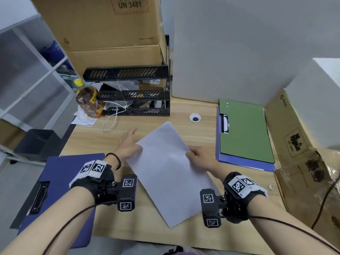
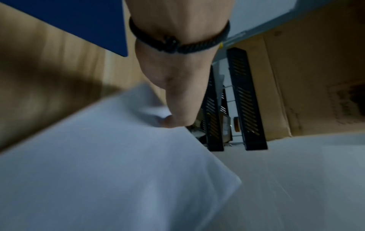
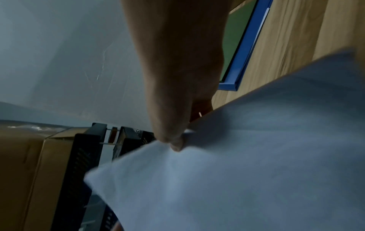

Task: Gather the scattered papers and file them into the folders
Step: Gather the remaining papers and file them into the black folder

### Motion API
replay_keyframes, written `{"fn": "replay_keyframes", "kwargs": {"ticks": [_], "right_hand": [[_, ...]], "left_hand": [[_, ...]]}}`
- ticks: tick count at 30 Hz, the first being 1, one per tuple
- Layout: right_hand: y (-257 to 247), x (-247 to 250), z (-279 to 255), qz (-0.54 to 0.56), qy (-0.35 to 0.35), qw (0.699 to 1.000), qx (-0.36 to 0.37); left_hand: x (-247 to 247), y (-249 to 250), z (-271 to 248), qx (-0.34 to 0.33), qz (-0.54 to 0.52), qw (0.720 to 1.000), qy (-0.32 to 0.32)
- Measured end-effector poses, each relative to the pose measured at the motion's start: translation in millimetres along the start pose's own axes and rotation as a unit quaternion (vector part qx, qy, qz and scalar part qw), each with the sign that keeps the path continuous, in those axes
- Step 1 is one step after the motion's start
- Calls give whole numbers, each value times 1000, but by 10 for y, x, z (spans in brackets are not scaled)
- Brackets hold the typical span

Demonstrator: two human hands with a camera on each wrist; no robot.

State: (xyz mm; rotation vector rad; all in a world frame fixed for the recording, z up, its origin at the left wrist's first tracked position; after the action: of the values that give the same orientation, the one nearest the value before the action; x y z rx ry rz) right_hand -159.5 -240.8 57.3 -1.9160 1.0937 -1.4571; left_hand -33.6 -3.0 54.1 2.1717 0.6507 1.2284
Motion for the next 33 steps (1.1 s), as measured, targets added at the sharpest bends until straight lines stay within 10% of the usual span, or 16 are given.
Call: {"fn": "replay_keyframes", "kwargs": {"ticks": [3,16,33], "right_hand": [[-125,-89,28,-16,-46,999,21],[-56,-342,-77,99,-41,993,-40],[265,-380,-445,379,107,888,-238]], "left_hand": [[17,334,-32,-81,53,994,-49],[74,26,-206,5,-27,957,-290],[583,-245,242,39,-242,947,-208]]}}
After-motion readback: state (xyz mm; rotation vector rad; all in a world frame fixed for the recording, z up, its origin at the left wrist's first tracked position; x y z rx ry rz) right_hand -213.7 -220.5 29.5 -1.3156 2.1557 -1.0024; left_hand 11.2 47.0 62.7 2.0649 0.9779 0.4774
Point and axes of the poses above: each hand's wrist, its own z-axis towards the middle knuckle, its own x-axis out of the back of the hand, y = z × x, the point moved 5 cm from there along z, towards the middle knuckle
